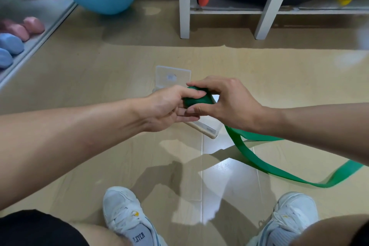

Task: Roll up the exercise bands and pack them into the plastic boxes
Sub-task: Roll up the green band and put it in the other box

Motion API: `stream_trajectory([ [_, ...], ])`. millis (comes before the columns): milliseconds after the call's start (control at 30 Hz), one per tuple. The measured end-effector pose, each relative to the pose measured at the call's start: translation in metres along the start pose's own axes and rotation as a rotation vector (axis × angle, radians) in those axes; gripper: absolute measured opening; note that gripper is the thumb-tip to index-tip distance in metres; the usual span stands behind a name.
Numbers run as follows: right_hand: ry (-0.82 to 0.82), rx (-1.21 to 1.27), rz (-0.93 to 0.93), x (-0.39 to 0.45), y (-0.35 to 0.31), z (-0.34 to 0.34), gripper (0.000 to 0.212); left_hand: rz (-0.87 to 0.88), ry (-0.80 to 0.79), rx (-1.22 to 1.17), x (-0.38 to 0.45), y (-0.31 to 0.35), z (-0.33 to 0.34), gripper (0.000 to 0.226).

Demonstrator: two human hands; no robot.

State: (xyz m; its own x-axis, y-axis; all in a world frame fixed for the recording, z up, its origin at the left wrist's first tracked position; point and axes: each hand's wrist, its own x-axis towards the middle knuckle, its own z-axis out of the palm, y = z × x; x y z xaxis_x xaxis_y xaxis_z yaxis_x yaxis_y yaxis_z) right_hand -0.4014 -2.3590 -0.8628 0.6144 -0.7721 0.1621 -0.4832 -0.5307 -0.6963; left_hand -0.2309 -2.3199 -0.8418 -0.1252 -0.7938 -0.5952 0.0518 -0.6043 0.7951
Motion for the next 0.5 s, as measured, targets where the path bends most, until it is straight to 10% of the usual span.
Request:
stream_trajectory([
  [500, -0.117, -0.303, -0.045, -0.002, -0.008, 0.004, 0.024, 0.01, 0.233, 0.299, 0.009, -0.014, 0.008, 0.019],
])
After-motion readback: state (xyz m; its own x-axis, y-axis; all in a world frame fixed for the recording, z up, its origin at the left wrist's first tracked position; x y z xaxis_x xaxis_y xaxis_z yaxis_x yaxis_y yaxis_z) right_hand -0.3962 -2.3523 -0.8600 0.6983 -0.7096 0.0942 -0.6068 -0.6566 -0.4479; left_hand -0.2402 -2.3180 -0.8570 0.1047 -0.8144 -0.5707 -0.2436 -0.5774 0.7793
